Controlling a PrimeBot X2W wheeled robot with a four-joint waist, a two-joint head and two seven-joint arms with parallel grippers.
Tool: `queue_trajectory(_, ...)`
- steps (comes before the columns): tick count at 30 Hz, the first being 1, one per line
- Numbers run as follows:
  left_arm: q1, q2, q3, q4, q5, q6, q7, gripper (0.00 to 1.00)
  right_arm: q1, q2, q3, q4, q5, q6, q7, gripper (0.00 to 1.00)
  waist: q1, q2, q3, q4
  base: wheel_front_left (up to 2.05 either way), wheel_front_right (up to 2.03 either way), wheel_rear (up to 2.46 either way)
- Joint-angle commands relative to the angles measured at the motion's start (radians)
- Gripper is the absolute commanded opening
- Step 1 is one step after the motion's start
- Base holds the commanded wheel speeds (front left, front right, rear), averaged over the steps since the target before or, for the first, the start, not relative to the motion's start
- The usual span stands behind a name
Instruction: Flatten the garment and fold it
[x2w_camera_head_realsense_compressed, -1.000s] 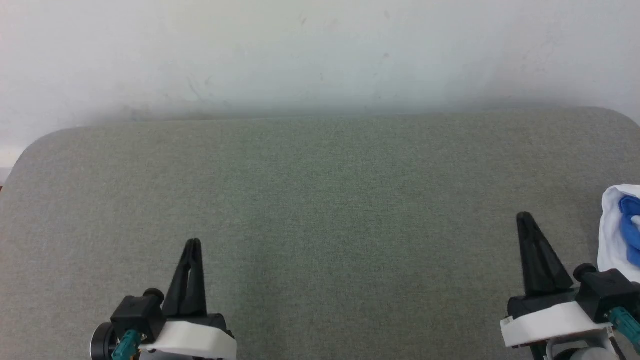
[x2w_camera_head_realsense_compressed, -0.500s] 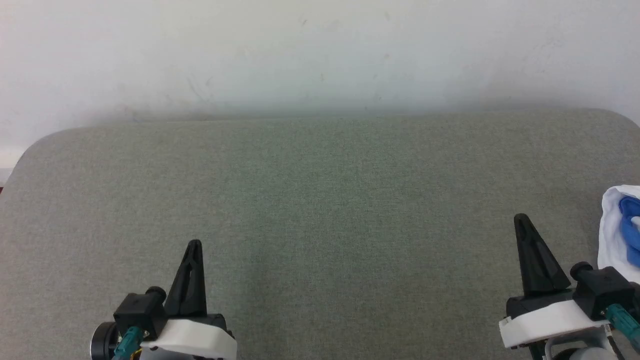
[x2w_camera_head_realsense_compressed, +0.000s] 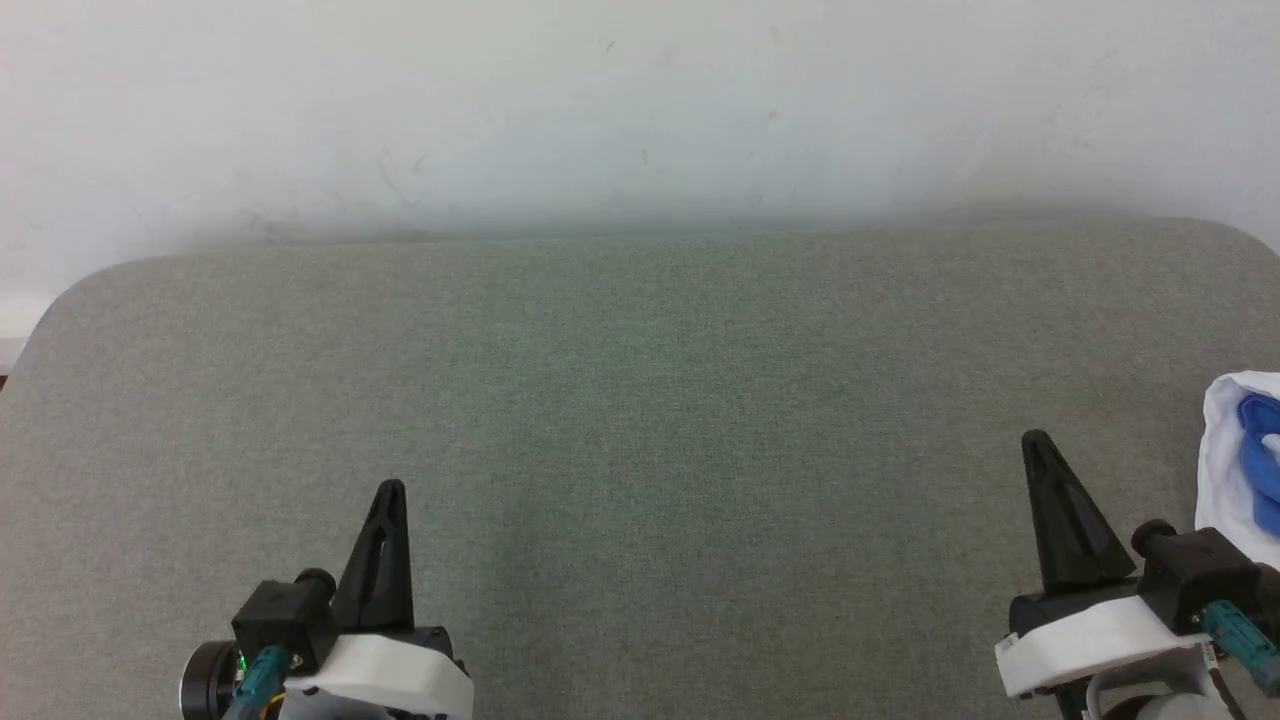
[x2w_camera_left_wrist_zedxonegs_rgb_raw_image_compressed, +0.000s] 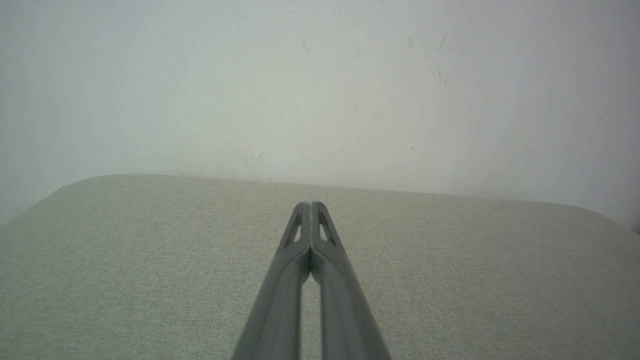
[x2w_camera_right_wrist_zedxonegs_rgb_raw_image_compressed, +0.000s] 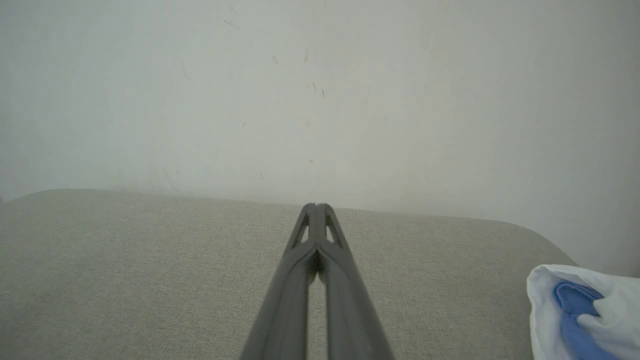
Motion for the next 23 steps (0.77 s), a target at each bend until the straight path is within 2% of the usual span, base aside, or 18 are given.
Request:
queue_trajectory(1,-0.013,0.0,0.005,-0.005,0.014,0.0,0.009,0.0,-0.009,0.002,0.003,-0.002,-0.007,-0.001,0.009,0.0,0.0,0.0,0.0,0.0,0.0,0.0,0.0)
queue_trajectory(23,-0.023,0.0,0.012,-0.012,0.048,-0.001,0.054,0.0,-0.017,0.004,0.009,-0.003,-0.019,-0.001,0.054,0.0,0.0,0.0,-0.004,0.001,0.0,0.0,0.0)
